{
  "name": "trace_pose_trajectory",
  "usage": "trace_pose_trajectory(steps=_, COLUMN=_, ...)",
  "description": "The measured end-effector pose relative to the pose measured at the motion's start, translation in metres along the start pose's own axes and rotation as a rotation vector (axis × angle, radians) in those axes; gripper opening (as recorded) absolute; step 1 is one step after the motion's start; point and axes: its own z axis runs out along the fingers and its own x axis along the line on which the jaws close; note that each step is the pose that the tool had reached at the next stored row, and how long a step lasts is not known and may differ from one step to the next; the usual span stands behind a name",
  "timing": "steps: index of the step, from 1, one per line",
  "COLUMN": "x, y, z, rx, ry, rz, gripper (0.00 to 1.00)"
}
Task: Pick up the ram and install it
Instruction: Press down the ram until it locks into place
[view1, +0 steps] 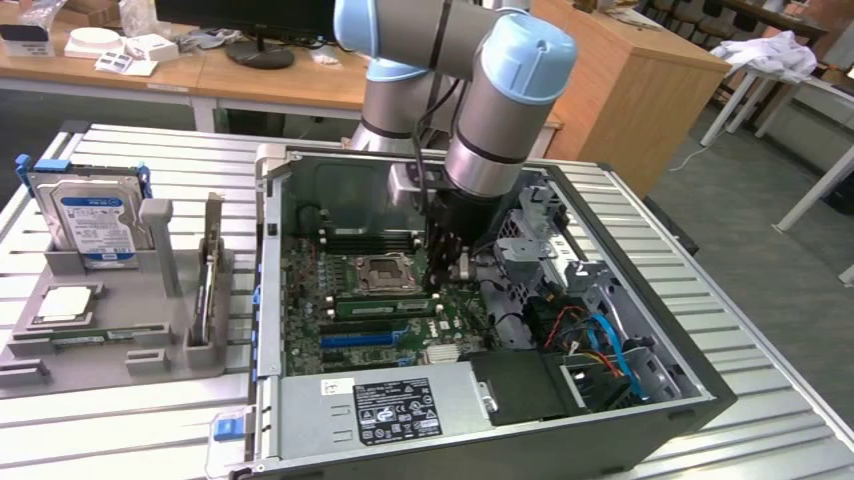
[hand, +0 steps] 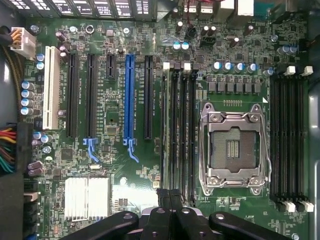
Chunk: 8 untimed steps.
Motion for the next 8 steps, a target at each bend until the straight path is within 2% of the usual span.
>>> trace_pose_trajectory(steps=8, x=0.0001, y=-0.0001, z=0.0021, rx=-0.0001, ry=0.0003, rz=0.0, gripper=0.11)
